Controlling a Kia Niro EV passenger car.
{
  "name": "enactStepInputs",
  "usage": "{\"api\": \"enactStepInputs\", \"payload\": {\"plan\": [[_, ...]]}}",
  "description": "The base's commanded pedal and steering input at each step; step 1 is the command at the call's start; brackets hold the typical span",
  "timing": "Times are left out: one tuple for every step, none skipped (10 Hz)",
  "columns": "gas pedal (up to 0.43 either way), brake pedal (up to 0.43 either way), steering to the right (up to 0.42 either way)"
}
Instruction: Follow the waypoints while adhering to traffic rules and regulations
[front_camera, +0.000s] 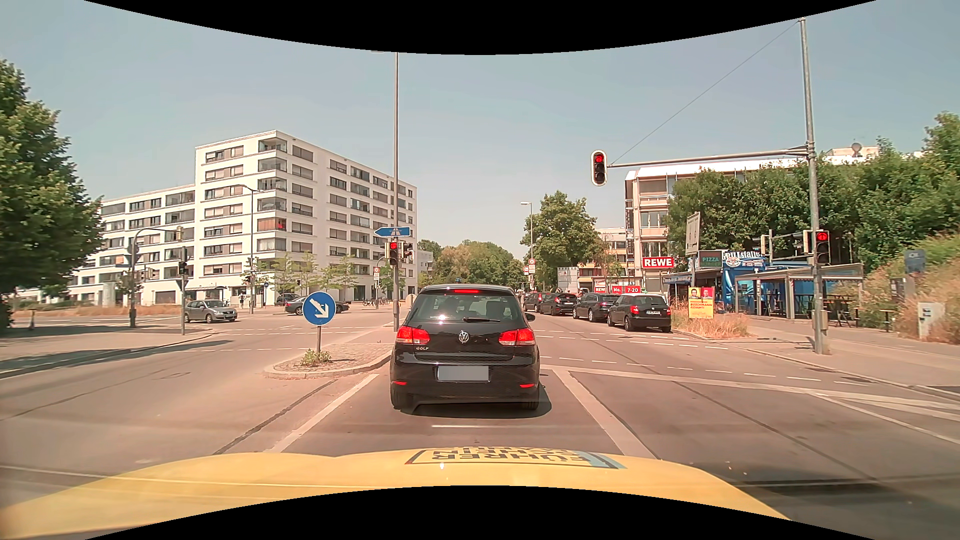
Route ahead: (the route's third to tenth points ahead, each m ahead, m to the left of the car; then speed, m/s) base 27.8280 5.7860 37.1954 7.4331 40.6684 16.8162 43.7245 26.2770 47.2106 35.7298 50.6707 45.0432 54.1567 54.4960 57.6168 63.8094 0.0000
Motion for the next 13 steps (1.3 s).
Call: {"api": "enactStepInputs", "payload": {"plan": [[0.0, 0.201, -0.003], [0.0, 0.201, -0.003], [0.0, 0.201, -0.003], [0.0, 0.201, -0.004], [0.0, 0.201, -0.003], [0.0, 0.201, -0.004], [0.0, 0.201, -0.004], [0.0, 0.201, -0.004], [0.0, 0.201, -0.004], [0.0, 0.201, -0.004], [0.0, 0.201, -0.004], [0.0, 0.201, -0.004], [0.0, 0.201, -0.004]]}}
